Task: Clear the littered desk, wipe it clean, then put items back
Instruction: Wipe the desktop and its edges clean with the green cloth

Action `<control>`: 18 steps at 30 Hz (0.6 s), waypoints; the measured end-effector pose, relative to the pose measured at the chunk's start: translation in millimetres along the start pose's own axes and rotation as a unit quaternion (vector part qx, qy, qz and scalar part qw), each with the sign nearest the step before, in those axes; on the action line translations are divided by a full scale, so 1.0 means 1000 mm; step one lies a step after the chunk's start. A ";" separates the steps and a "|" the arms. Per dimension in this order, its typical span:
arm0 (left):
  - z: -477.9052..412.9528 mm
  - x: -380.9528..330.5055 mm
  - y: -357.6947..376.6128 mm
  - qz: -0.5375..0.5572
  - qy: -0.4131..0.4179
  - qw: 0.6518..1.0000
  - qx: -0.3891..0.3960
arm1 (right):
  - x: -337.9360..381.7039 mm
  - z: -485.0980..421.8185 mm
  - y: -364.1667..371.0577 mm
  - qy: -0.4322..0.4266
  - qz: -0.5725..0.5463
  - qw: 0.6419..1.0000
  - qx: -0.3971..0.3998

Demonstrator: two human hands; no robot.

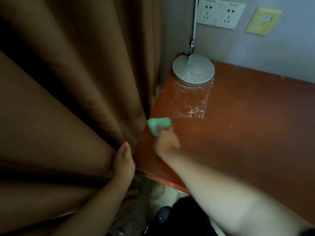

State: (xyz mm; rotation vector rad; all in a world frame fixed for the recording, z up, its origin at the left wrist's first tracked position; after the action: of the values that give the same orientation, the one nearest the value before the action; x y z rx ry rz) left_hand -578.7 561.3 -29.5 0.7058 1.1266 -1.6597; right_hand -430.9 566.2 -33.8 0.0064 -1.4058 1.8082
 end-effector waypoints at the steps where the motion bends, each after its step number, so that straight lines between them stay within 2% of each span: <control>1: 0.000 0.002 0.001 -0.015 0.019 1.000 0.009 | 0.019 0.004 0.008 -0.037 -0.031 0.997 0.057; 3: -0.002 0.002 0.002 -0.024 0.045 0.999 0.010 | 0.045 0.007 0.014 -0.079 -0.100 0.983 0.135; 4: -0.004 0.000 0.003 -0.023 0.050 0.998 -0.003 | 0.050 0.007 0.009 -0.091 -0.123 0.979 0.137; 5: -0.007 -0.001 0.004 -0.023 0.055 0.998 -0.025 | 0.048 0.005 0.001 -0.098 -0.136 0.979 0.117; 8: -0.014 -0.007 0.017 -0.069 0.077 0.993 -0.063 | 0.011 -0.006 -0.038 -0.092 -0.124 0.988 -0.014; 10: -0.017 -0.010 0.033 -0.162 0.105 0.980 -0.036 | -0.029 -0.020 -0.067 -0.039 -0.106 0.988 -0.104; 13: -0.031 -0.009 0.054 -0.316 0.140 0.938 -0.032 | -0.091 -0.034 -0.113 0.081 -0.044 0.977 -0.194; 16: -0.042 -0.005 0.068 -0.410 0.132 0.901 -0.041 | -0.143 -0.040 -0.139 0.206 -0.005 0.962 -0.180; 18: -0.046 -0.001 0.073 -0.439 0.140 0.886 -0.046 | -0.154 -0.044 -0.134 0.241 0.025 0.959 -0.149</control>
State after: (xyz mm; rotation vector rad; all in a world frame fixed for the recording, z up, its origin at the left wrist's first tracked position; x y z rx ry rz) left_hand -512.7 596.9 -72.6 0.3810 1.9048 -2.2618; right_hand -229.4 514.8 -14.9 -0.5929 -1.3066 1.4837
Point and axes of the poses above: each hand's wrist, its own z-axis away from the middle knuckle, its own y-axis out of the palm, x = y × z, the point moved 1 cm from there along -z, towards the middle knuckle, and after that the axes turned 3 degrees about -x, right-handed, at the moved point
